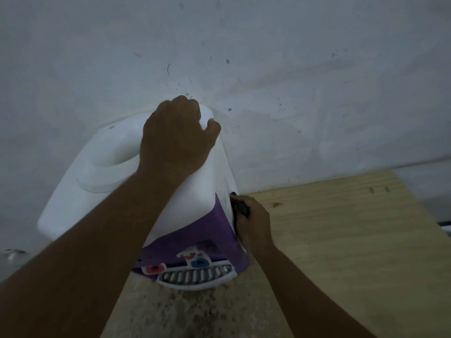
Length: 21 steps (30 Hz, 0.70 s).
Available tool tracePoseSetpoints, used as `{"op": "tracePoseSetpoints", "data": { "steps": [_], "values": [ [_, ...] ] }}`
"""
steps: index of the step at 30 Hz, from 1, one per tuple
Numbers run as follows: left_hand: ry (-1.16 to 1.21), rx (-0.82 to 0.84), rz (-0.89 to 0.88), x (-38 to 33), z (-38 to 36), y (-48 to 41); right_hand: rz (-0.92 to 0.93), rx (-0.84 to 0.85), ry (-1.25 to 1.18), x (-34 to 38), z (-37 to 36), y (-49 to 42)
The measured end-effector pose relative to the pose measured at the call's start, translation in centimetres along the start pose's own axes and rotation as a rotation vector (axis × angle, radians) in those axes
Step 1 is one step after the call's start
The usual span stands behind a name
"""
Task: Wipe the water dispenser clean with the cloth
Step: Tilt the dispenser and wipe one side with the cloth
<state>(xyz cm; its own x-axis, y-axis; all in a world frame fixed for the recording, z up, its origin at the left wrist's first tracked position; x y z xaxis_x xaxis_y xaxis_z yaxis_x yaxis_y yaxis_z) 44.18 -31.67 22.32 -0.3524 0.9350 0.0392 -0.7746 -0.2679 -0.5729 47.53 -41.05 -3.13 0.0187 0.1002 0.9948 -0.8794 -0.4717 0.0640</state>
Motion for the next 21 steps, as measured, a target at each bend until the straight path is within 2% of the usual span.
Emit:
{"op": "tracePoseSetpoints", "data": {
  "steps": [4, 8, 12, 18, 21],
  "values": [
    [0.001, 0.01, -0.002, 0.0, 0.0, 0.0, -0.124, 0.048, 0.135, -2.3, 0.1, -0.4],
    [0.005, 0.014, 0.007, 0.1, 0.0, 0.0, -0.273, 0.167, 0.468, -4.2, 0.6, -0.5],
    [0.018, 0.021, 0.02, 0.1, 0.0, 0.0, -0.346, 0.19, 0.587, -3.9, 0.8, -0.4],
    [0.026, 0.023, 0.015, 0.1, 0.0, 0.0, -0.404, 0.198, 0.565, -2.5, 1.7, 2.6],
    [0.034, 0.023, 0.013, 0.1, 0.1, 0.0, -0.398, 0.146, 0.455, -1.4, 1.9, 3.8]
  ]
}}
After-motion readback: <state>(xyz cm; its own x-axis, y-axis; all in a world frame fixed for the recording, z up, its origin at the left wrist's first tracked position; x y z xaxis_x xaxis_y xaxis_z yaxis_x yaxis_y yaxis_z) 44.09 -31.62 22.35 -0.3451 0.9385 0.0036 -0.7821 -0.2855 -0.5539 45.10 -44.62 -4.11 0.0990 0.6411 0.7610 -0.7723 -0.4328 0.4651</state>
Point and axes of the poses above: each hand's wrist, its own y-axis away from the middle knuckle, its own z-axis out of the back of the hand, x = y × z, the point moved 1 cm from there along -y, towards the middle knuckle, and after that the axes turned 12 degrees about -z, right-handed, at the moved point
